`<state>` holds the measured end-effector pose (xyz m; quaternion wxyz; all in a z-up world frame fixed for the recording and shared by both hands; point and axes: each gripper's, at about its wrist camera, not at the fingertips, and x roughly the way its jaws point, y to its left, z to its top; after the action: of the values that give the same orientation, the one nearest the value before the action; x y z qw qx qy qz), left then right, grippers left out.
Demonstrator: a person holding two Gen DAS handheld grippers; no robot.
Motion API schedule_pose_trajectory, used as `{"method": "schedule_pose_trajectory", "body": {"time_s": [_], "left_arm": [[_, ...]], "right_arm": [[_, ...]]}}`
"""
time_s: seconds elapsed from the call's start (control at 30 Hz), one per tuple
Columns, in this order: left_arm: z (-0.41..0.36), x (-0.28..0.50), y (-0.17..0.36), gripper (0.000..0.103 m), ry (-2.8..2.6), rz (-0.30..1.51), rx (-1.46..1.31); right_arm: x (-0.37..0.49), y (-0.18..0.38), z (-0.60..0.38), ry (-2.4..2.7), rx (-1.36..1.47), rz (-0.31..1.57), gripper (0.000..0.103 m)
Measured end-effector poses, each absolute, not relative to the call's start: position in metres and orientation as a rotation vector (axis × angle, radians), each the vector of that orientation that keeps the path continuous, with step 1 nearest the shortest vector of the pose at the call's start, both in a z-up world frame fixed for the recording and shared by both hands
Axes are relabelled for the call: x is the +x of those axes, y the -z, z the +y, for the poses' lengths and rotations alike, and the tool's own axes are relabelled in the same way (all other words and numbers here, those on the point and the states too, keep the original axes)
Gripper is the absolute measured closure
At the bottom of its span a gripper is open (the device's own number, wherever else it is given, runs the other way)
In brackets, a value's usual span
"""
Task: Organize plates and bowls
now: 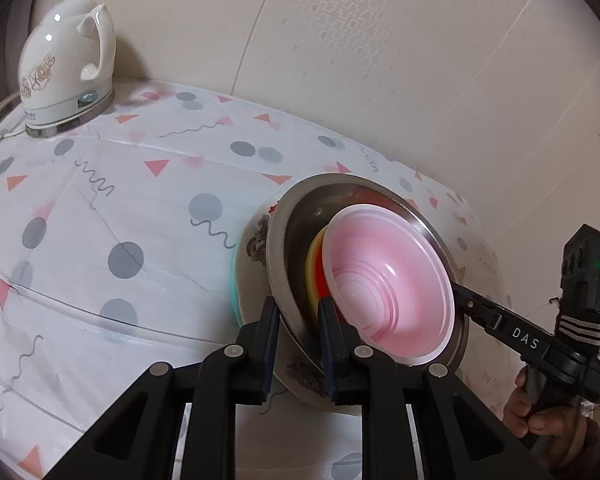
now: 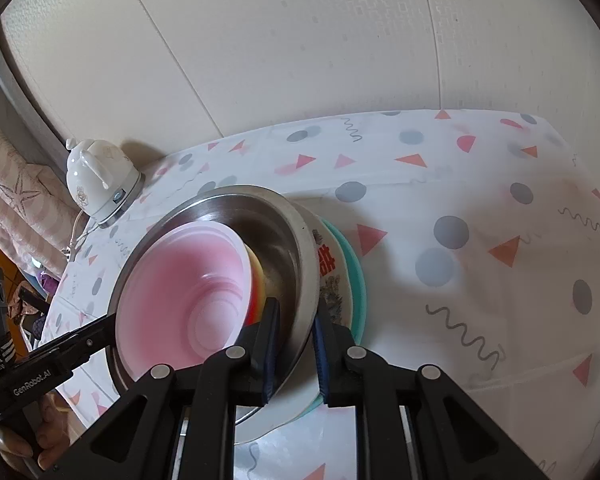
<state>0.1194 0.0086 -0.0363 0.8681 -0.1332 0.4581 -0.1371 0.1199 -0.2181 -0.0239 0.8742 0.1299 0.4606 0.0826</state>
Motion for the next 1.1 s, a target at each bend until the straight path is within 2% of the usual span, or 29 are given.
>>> {"method": "schedule_pose_trajectory", "body": {"time_s": [0.8,1.0,1.1], "left_arm": [[0.006,0.103,0.024,0.081,0.241,0.921,-0.222],[0.012,0.096,0.022,0.078,0.23,0.906,-0.234],[0.017,0.091,0.019,0.075,0.203,0.893,-0.235]], "right_arm": [[0.108,0.018,-0.217,-0.135,0.294,0.953,0.082],[0.101,0.012,-0.221,-0.121,0.303,0.934,0.08],[0.097,0.009,-0.221,-0.095,0.287,0.914,0.075]]}}
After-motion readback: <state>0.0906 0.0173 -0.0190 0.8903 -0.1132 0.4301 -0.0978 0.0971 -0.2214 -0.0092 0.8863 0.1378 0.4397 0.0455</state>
